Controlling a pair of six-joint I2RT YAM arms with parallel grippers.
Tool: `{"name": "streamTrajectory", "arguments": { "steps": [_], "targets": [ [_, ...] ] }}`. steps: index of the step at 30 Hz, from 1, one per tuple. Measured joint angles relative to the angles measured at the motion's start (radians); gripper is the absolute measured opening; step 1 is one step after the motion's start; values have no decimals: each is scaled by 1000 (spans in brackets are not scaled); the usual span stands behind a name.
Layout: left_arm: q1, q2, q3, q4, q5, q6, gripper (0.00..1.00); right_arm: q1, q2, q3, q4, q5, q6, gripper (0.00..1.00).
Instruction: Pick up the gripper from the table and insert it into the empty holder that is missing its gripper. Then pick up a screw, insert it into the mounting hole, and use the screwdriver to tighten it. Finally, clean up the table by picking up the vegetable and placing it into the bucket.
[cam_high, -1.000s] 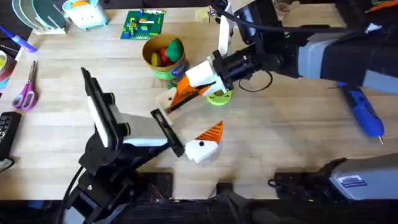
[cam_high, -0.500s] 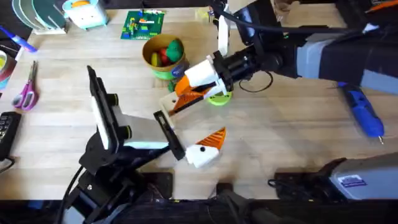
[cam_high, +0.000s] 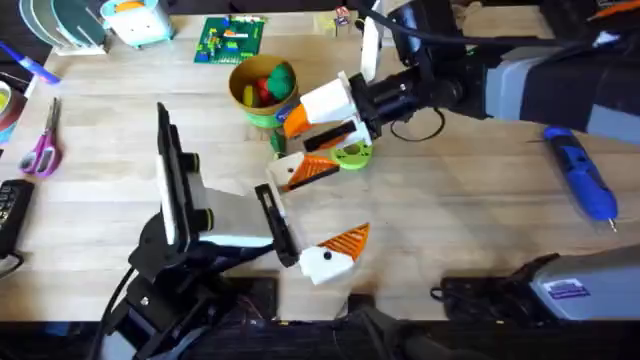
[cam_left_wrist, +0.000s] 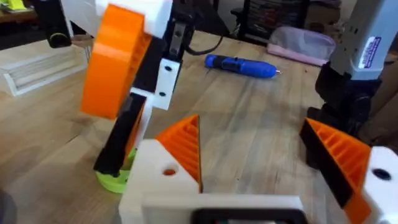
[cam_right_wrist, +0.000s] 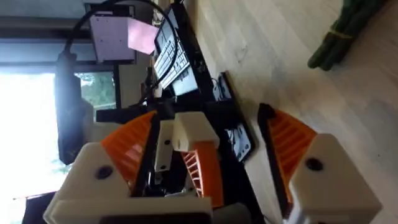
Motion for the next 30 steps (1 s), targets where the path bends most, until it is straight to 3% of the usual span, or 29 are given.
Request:
{"name": "streamTrajectory", "arguments": {
  "steps": [9, 14, 21, 30],
  "targets": [
    [0, 0, 0, 0, 3, 0, 991, -128, -2, 0, -18, 195, -120, 940],
    [0, 0, 0, 0, 3, 0, 991, -190, -84, 0, -200, 373, -315, 942],
    [0, 0, 0, 0, 4, 0, 991, -147, -249, 0, -421, 742, -617, 943],
    [0, 0, 0, 0, 6, 0, 991, -67, -199, -1, -419, 890, -742, 943]
  ]
}}
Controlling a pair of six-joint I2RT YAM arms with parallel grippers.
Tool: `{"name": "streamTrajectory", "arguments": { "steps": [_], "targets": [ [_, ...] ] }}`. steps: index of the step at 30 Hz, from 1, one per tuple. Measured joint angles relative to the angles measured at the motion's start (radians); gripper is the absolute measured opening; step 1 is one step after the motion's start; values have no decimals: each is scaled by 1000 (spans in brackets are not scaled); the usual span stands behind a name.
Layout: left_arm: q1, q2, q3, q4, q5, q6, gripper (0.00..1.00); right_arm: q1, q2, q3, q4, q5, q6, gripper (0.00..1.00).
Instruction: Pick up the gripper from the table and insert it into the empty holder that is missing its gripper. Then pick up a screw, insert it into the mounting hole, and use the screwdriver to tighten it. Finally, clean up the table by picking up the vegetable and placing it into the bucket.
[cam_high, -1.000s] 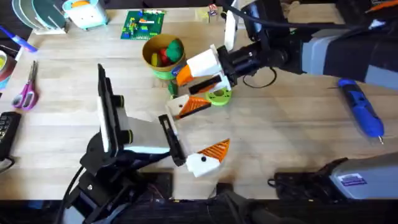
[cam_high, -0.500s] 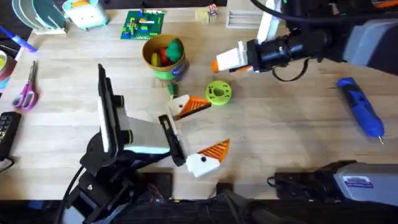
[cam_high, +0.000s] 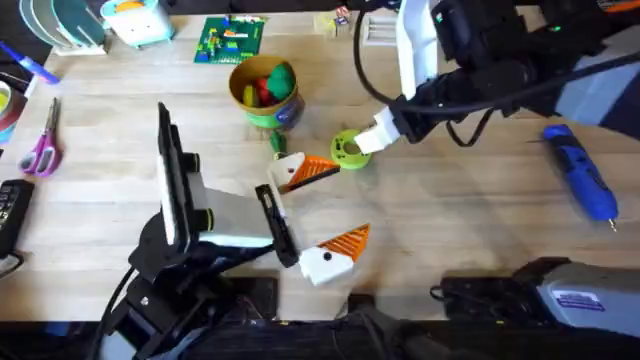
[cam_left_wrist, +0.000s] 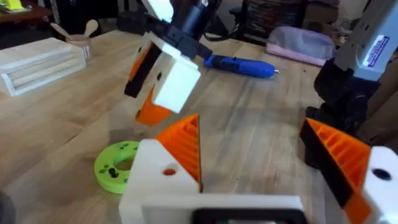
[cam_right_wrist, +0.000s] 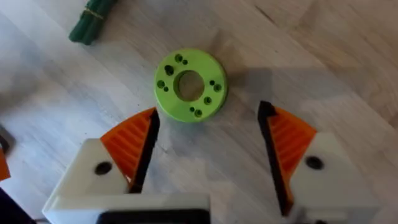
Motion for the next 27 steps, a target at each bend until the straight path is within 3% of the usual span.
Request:
{"name": "streamTrajectory", "arguments": {
  "steps": [6, 13, 27],
  "targets": [
    [0, 0, 0, 0, 0, 0, 991, 61, 76, -4, 49, 17, -71, 875],
    [0, 0, 0, 0, 0, 0, 991, 109, 104, -8, 150, 18, -90, 865],
    [0, 0, 0, 0, 0, 0, 991, 162, 162, -9, 215, 16, -97, 667]
  ]
}}
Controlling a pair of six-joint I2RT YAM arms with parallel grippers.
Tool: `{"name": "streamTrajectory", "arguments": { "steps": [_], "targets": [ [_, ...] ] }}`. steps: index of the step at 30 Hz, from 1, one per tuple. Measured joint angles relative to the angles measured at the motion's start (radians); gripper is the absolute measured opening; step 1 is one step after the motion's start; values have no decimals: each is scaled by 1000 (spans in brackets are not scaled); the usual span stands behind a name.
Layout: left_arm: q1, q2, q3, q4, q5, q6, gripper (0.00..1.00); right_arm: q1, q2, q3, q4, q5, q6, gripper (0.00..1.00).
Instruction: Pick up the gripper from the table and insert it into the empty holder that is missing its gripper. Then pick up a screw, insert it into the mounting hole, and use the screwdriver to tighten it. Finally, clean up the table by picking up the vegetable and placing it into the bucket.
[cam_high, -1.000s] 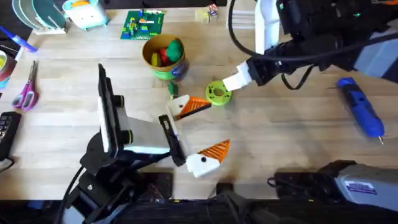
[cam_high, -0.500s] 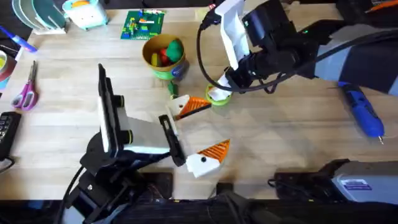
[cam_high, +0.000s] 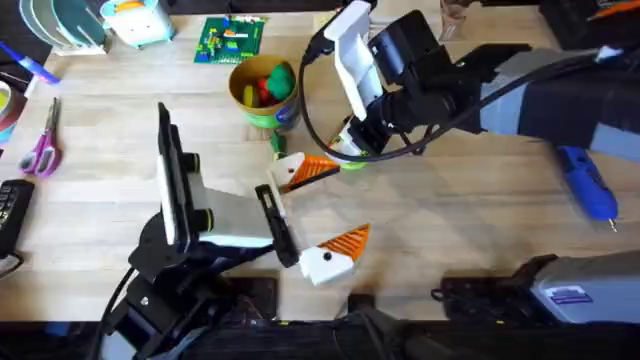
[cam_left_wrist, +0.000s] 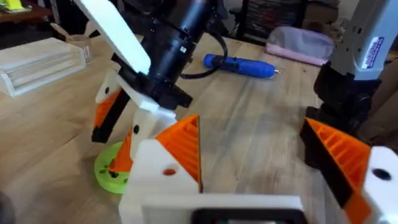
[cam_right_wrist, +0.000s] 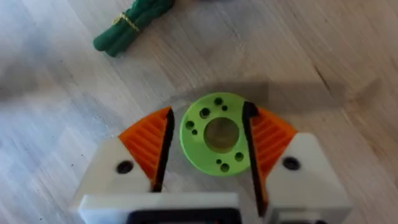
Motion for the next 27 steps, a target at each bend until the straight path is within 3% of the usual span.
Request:
{"name": "streamTrajectory", "arguments": {
  "steps": [7, 11, 15, 22, 27],
  "targets": [
    [0, 0, 0, 0, 0, 0, 991, 12, 55, 0, 4, 0, 0, 598],
    [0, 0, 0, 0, 0, 0, 991, 20, 79, 0, 5, 0, 0, 429],
    [0, 0, 0, 0, 0, 0, 991, 20, 83, 0, 13, 1, 0, 350],
    [0, 0, 0, 0, 0, 0, 991, 20, 83, 0, 25, 0, 0, 327],
    [0, 0, 0, 0, 0, 0, 991, 20, 85, 0, 28, 1, 0, 124]
  ]
}}
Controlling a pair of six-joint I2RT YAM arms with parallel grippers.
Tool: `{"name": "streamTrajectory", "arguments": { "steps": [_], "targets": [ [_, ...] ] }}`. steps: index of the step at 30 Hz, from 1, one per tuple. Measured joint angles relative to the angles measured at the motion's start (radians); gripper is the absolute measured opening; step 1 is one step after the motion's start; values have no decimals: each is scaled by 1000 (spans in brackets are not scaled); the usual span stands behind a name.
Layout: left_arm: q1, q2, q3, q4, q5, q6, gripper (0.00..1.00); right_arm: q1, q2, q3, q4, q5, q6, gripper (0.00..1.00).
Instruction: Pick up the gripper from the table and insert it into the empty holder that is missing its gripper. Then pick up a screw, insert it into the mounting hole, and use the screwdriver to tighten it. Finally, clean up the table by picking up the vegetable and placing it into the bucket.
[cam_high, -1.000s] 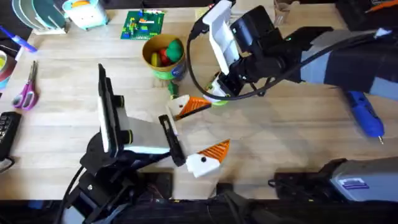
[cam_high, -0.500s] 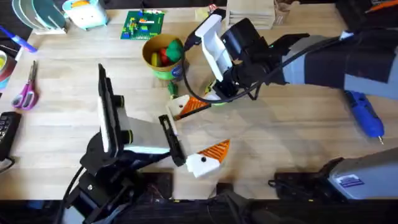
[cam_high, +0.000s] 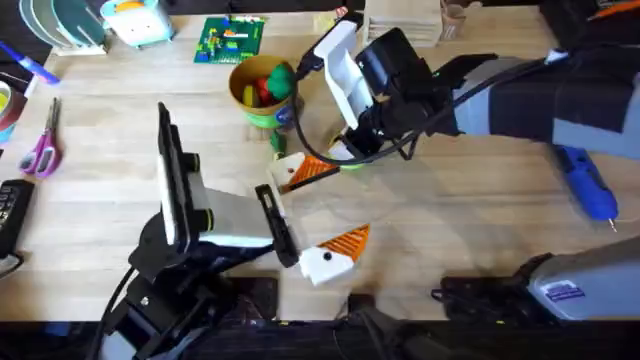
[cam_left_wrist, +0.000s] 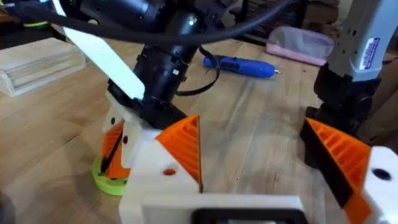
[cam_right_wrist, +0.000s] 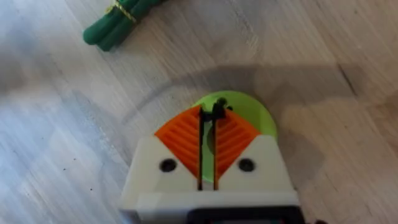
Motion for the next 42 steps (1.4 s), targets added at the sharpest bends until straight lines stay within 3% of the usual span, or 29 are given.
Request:
{"name": "streamTrajectory", "arguments": {
  "steps": [6, 9, 25, 35, 42],
  "targets": [
    [0, 0, 0, 0, 0, 0, 991, 0, 10, 0, 10, -5, 0, 93],
    [0, 0, 0, 0, 0, 0, 991, 0, 12, 0, 14, -6, 0, 12],
    [0, 0, 0, 0, 0, 0, 991, -16, 8, 23, -12, 1, 0, 8],
    [0, 0, 0, 0, 0, 0, 991, -50, -148, 38, -48, 20, 0, 8],
    [0, 0, 0, 0, 0, 0, 991, -50, -254, 108, -200, 20, 27, 8]
  ]
}}
